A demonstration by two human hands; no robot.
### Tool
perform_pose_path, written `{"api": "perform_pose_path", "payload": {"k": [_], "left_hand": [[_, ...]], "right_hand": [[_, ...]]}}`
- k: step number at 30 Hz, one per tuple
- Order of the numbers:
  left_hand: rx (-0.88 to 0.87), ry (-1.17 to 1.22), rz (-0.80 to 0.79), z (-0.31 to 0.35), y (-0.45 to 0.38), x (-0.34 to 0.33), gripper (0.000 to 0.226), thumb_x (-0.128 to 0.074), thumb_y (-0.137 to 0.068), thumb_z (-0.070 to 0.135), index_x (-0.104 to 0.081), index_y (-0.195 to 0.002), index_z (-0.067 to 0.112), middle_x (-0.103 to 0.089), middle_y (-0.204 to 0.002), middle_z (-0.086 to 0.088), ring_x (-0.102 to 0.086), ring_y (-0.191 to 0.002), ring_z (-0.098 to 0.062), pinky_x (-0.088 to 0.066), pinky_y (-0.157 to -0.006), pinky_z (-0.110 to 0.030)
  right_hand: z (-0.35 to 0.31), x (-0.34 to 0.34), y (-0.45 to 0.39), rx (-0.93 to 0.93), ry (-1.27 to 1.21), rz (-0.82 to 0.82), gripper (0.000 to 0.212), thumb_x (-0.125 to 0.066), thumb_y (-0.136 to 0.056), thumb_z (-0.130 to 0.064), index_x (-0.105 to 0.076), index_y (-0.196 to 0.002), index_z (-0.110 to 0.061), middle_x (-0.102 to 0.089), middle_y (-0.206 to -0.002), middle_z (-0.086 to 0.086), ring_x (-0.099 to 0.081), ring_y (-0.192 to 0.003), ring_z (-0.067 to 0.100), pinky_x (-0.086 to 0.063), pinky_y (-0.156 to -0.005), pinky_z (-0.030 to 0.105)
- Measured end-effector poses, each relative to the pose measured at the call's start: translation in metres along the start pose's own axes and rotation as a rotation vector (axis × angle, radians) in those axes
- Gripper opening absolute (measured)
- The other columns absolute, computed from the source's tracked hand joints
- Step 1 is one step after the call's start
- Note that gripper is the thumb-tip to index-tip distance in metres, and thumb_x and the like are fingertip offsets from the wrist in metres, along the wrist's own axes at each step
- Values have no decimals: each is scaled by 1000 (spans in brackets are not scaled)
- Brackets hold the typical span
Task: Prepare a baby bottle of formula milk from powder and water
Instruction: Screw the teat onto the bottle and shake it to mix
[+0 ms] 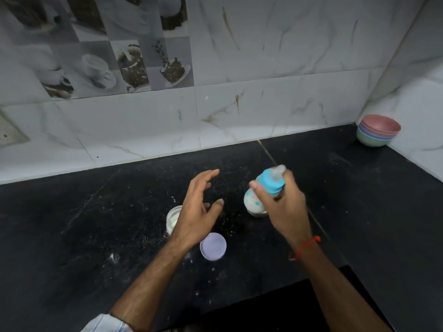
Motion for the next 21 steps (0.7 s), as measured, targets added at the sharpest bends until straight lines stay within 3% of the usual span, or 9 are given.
{"api": "perform_pose_path", "payload": {"k": [2,4,8,11,13,14,17,19,21], "left_hand": [[9,2,19,-3,-1,5,67,-67,-94,2,-47,-148,34,-38,-152,15,-48,-136,-6,-62,-85,-37],[24,29,43,-4,-2,7,65,-67,-94,0,-49,-147,32,-41,-151,13,-50,-135,-10,-62,-86,-31],[15,29,40,0,-3,6,63,-68,-94,3,-50,-146,35,-43,-149,17,-51,-134,-7,-61,-87,-30],[-4,14,31,-2,-3,7,63,-69,-94,5,-51,-145,37,-44,-150,20,-51,-135,-4,-61,-90,-37],[12,16,36,-5,-3,7,61,-69,-94,4,-52,-143,37,-46,-148,19,-52,-133,-4,-61,-89,-35],[16,20,40,-4,-4,6,61,-69,-94,4,-53,-142,39,-47,-147,19,-53,-132,-5,-61,-88,-33],[-4,25,40,2,-4,2,63,-70,-93,4,-52,-139,44,-48,-147,18,-54,-132,-6,-60,-87,-29],[-23,18,37,4,-4,2,62,-70,-93,6,-53,-140,43,-48,-147,19,-53,-133,-4,-60,-89,-30],[-18,13,46,1,-4,5,59,-70,-94,7,-54,-142,38,-49,-147,19,-53,-133,-3,-59,-90,-30]], "right_hand": [[-20,23,0,101,-228,172,37,-78,-85,-35,-57,-111,-19,-72,-99,-11,-71,-93,4,-57,-81,20],[-27,31,1,194,-236,250,38,-77,-87,-26,-55,-114,-12,-71,-103,-7,-70,-97,4,-55,-84,16],[14,-7,-3,-28,85,-56,38,-82,-82,-38,-60,-109,-23,-68,-92,-17,-68,-91,1,-51,-76,9],[-11,19,-6,67,-203,118,38,-78,-82,-44,-58,-109,-27,-73,-98,-14,-72,-96,3,-58,-82,20],[-27,31,-4,208,-269,240,36,-78,-89,-32,-56,-114,-19,-73,-102,-9,-72,-99,9,-58,-86,21],[-23,26,-3,209,-189,237,37,-79,-89,-30,-56,-115,-17,-72,-104,-8,-72,-98,10,-57,-86,22],[21,-14,-4,-22,135,-62,39,-80,-85,-41,-57,-112,-23,-68,-96,-15,-69,-92,1,-54,-77,15],[19,-11,-4,-5,93,-24,38,-80,-85,-40,-56,-110,-25,-68,-96,-16,-68,-91,-5,-53,-76,12],[0,9,-3,92,-71,140,37,-79,-86,-34,-56,-112,-22,-70,-103,-11,-70,-95,0,-55,-79,13]]}}
Point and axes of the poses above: each hand's wrist, its own y-axis away from the middle knuckle, its own x-axis out of the back of the hand, z = x × y, the point moved 8 cm from there along -y, towards the middle knuckle
